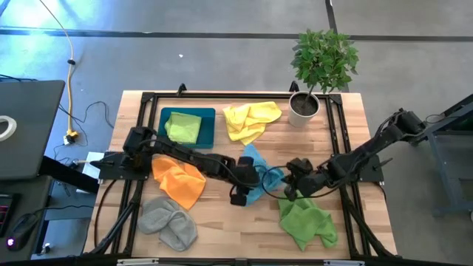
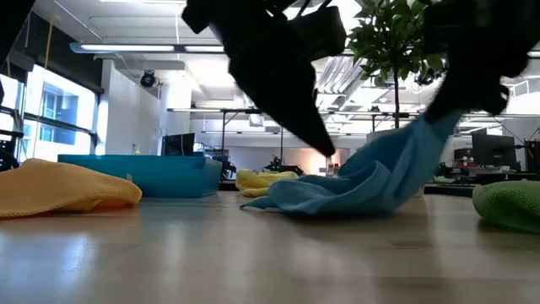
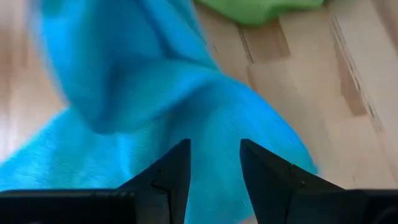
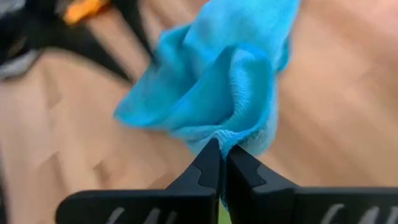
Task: Fold microfiber towels
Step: Fold the blue microfiber cloth
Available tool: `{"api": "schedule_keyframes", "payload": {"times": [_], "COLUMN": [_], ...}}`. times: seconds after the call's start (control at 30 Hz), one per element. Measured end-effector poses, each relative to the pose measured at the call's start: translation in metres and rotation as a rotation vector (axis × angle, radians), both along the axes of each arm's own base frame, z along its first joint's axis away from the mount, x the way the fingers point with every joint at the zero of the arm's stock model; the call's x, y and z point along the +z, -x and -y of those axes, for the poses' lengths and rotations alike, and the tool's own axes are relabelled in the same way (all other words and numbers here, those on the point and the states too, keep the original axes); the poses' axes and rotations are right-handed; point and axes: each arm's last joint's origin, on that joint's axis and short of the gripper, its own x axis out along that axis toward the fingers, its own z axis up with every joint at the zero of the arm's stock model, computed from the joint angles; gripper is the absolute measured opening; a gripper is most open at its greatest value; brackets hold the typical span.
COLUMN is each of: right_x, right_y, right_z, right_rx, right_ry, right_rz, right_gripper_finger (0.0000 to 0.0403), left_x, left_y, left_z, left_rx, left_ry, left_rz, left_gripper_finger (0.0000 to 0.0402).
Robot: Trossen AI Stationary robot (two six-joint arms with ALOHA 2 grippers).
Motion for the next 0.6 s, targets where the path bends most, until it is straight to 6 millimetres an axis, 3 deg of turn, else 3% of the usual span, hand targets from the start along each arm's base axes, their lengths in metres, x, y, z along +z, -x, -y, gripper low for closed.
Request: {"api": "schedule_keyframes", "payload": {"times": [0.2,0.4,0.6], "right_x": [0.006,-0.012,-0.030], "right_y": [-0.008,-0.021,-0.032], "right_z": [0.016,0.023,0.022], "right_rx": [-0.041,-0.075,-0.094], "right_ry": [0.076,0.091,0.064], "right_rz": [-0.038,-0.114,-0.158], "right_gripper_finger": [0.0000,0.0000,0.0000], "left_x": [-0.012,-0.014,-0.024], "left_y": [0.001,-0.002,-0.008], "left_z": [0.016,0.019,0.037], "left_rx": [-0.012,0.009,0.025], "left_ry": [0.012,-0.002,0.034], "left_rz": [-0.038,-0.007,0.045], "left_gripper_finger": [0.0127,0.0127,0.0127]}}
